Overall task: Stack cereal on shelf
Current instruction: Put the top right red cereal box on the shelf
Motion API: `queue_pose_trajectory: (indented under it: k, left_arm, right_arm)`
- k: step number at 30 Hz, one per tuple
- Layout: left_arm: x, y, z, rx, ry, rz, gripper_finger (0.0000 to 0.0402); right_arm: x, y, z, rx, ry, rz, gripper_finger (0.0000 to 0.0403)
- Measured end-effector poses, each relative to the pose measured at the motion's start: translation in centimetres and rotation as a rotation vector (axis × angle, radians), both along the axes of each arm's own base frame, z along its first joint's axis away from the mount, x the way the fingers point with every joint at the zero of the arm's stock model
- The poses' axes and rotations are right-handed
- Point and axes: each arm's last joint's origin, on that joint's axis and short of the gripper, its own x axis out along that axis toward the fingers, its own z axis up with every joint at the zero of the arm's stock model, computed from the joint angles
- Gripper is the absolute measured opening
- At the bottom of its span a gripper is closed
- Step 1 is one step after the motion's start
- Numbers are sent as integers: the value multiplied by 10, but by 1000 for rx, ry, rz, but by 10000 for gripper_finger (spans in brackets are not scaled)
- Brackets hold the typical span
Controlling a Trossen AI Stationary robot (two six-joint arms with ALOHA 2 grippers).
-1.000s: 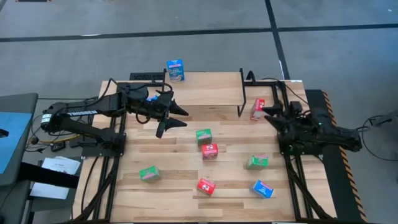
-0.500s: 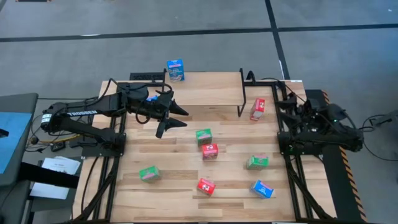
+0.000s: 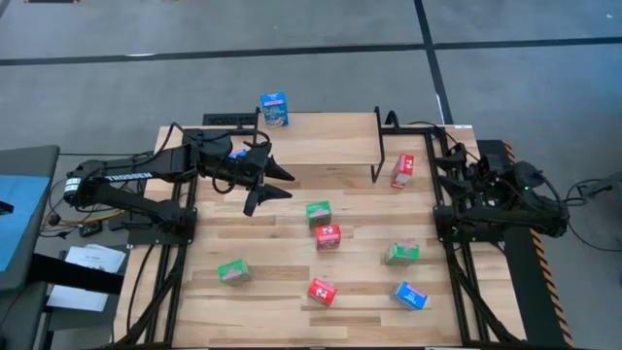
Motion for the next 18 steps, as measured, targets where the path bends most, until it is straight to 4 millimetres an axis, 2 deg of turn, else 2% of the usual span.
queue_pose_trajectory:
  k: [7, 14, 18]
  left_arm:
    - [0, 0, 0, -19, 2, 4, 224]
    - [0, 1, 0, -55, 6, 36, 224]
    - [0, 1, 0, -56, 6, 36, 224]
  right_arm:
    - [-1, 0, 1, -106, -1, -60, 273]
    - [-1, 0, 1, -108, -1, -60, 303]
    - [-1, 0, 1, -82, -3, -47, 306]
